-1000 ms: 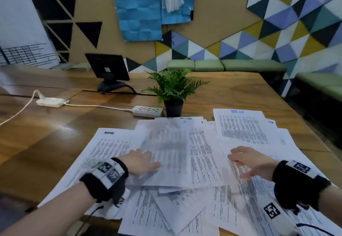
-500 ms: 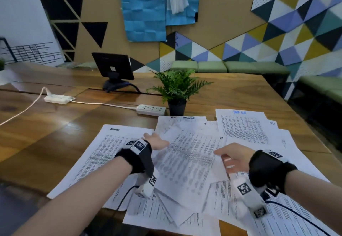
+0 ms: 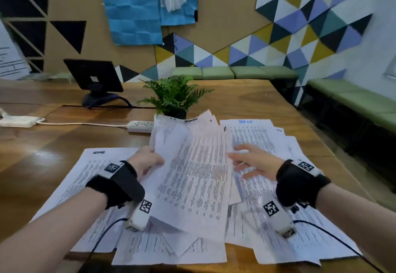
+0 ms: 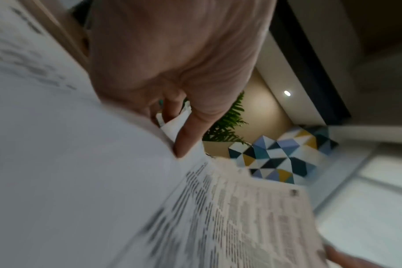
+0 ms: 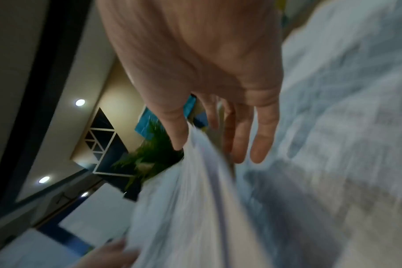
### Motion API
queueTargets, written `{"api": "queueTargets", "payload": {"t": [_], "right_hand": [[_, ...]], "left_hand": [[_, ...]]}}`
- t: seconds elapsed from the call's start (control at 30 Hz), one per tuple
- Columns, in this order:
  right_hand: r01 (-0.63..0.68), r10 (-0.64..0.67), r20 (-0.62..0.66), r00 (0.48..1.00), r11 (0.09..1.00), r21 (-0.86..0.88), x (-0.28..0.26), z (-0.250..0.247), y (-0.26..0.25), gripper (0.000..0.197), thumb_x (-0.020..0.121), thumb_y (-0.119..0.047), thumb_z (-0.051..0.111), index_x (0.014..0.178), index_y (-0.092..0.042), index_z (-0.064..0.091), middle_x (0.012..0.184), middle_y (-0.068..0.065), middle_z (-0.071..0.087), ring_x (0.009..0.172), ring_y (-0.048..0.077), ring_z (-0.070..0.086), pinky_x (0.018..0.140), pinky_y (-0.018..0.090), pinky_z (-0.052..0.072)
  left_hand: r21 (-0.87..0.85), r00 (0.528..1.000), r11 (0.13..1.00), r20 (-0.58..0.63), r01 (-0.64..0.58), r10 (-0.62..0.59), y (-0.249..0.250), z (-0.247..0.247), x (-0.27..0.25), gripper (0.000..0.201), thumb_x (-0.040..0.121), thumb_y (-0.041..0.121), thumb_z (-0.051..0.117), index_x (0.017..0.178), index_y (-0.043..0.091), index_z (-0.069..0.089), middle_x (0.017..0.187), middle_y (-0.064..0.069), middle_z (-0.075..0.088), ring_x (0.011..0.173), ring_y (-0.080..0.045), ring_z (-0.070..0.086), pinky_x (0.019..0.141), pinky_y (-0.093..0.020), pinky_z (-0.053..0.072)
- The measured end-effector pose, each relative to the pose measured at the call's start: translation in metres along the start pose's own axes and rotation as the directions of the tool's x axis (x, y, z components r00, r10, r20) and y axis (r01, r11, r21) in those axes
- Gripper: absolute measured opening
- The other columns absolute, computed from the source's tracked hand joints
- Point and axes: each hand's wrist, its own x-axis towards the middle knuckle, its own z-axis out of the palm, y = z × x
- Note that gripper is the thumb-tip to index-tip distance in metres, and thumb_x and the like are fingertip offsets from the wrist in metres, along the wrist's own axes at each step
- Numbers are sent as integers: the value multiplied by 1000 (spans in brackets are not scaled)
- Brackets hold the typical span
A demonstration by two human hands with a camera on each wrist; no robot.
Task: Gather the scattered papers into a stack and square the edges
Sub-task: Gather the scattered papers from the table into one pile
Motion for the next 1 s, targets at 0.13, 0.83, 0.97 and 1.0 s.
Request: {"api": "queueTargets", "payload": {"t": [0.13, 0.83, 0.97, 1.0], "right_hand": [[-192, -30, -366, 930, 810, -554, -23, -77, 23, 46, 85, -38, 64, 119, -8, 56, 118, 14, 60, 94, 25, 55, 68, 26, 45], [-454, 244, -506, 828, 819, -349, -37, -69, 80, 63, 56, -21, 88, 99, -3, 47, 115, 17, 52, 108, 37, 53, 86, 35, 48], [-379, 239, -460, 855, 894, -239, -33, -72, 69, 18, 69, 6, 75, 74, 4, 58, 94, 22, 66, 83, 32, 60, 61, 29, 50], [-355, 220, -466, 857, 907, -225, -33, -77, 66, 16, 69, 6, 75, 78, 6, 62, 94, 23, 66, 82, 30, 60, 62, 29, 49]], "left_hand": [[102, 993, 991, -70, -82, 90, -5, -5, -2, 26, 85, -8, 53, 109, -4, 61, 113, -18, 67, 104, -37, 64, 95, -45, 50], [126, 997, 990, -20, -66, 69, -11, -1, -13, 43, 90, -5, 40, 132, 3, 48, 121, -25, 63, 109, -43, 60, 92, -45, 50], [121, 997, 990, -18, -76, 79, -10, 1, -20, 44, 91, -6, 40, 134, 6, 44, 122, -24, 62, 103, -40, 60, 89, -45, 49], [111, 996, 990, -14, -83, 85, -11, 0, -20, 47, 91, -6, 40, 135, 7, 42, 123, -24, 62, 106, -41, 61, 90, -45, 50]]}}
